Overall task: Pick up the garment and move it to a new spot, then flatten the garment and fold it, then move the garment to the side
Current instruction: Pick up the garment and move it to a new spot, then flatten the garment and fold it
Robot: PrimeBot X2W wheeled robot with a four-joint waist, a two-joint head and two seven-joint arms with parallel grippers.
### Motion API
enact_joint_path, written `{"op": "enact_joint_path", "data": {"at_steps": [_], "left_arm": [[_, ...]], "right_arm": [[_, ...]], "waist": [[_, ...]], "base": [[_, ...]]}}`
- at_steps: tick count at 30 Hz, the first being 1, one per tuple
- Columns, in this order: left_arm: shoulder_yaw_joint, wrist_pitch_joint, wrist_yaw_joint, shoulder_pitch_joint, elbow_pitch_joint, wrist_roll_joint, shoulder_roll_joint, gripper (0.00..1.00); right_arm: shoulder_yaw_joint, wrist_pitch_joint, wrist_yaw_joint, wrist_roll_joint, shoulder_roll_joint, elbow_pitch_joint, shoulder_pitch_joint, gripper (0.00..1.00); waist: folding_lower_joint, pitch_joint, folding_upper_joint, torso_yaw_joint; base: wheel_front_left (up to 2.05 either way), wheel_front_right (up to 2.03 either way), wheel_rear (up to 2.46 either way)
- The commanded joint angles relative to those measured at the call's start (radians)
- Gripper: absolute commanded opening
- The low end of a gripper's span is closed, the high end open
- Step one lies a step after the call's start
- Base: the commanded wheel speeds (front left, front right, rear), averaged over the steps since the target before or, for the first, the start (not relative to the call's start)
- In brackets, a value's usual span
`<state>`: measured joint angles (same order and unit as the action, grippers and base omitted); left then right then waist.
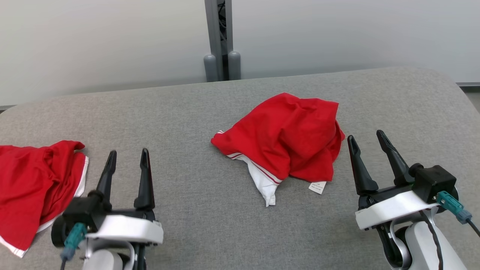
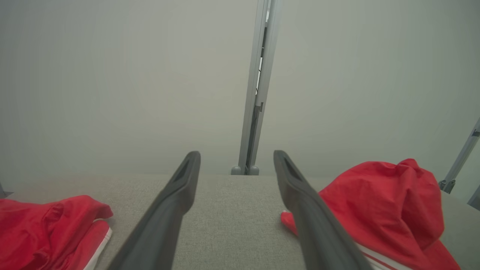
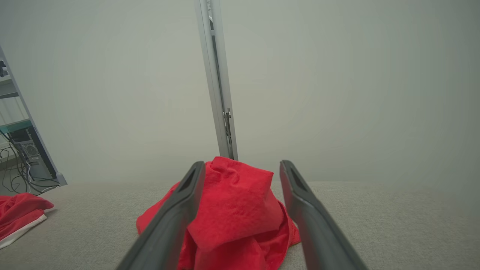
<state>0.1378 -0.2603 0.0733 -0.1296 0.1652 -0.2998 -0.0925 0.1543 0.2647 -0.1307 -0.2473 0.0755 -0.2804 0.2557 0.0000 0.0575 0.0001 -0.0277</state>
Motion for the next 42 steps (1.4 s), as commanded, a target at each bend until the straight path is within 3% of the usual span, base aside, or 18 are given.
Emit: {"op": "enact_joint_path", "data": {"at_steps": [1,11,21,30,31,32,33,42], "left_arm": [[-0.008,-0.004,0.003,0.018,-0.012,-0.005,0.01,1.0],[-0.017,-0.004,-0.047,0.009,-0.039,0.035,0.039,1.0],[0.004,-0.004,-0.042,0.003,-0.021,0.009,0.04,1.0],[0.028,-0.004,-0.044,-0.015,-0.015,0.018,0.041,1.0],[0.031,-0.004,-0.043,-0.013,-0.015,0.017,0.041,1.0],[0.033,-0.004,-0.041,-0.012,-0.014,0.015,0.041,1.0],[0.036,-0.004,-0.04,-0.01,-0.014,0.013,0.041,1.0],[0.064,-0.004,-0.059,0.008,-0.001,0.036,0.04,1.0]], "right_arm": [[0.0,0.003,0.0,-0.004,0.01,-0.004,-0.006,1.0],[0.07,-0.04,0.0,-0.043,0.0,-0.021,-0.023,1.0],[0.143,-0.138,0.0,-0.149,-0.004,-0.156,-0.008,1.0],[0.135,-0.116,0.0,-0.222,0.007,-0.266,0.036,1.0],[0.135,-0.113,0.0,-0.225,0.008,-0.277,0.04,0.48],[0.136,-0.107,0.0,-0.23,0.011,-0.284,0.046,0.2],[0.135,-0.101,0.0,-0.243,0.01,-0.291,0.05,0.0],[0.25,-0.089,0.0,-0.375,0.005,-0.22,0.121,0.0]], "waist": [[0.0,-0.002,-0.0001,0.007],[0.0,0.033,-0.0001,0.06],[0.0,0.067,-0.0001,0.148],[0.0,0.093,-0.0001,0.235],[0.0,0.094,-0.0001,0.242],[0.0,0.094,-0.0001,0.249],[0.0,0.093,-0.0001,0.256],[0.0,0.073,-0.0001,0.274]], "base": [[0.0,0.0,0.0],[0.0,0.0,0.0],[0.0,0.0,0.0],[0.0,0.0,0.0],[0.0,0.0,0.0],[0.0,0.0,0.0],[0.0,0.0,0.0],[0.0,0.0,0.0]]}}
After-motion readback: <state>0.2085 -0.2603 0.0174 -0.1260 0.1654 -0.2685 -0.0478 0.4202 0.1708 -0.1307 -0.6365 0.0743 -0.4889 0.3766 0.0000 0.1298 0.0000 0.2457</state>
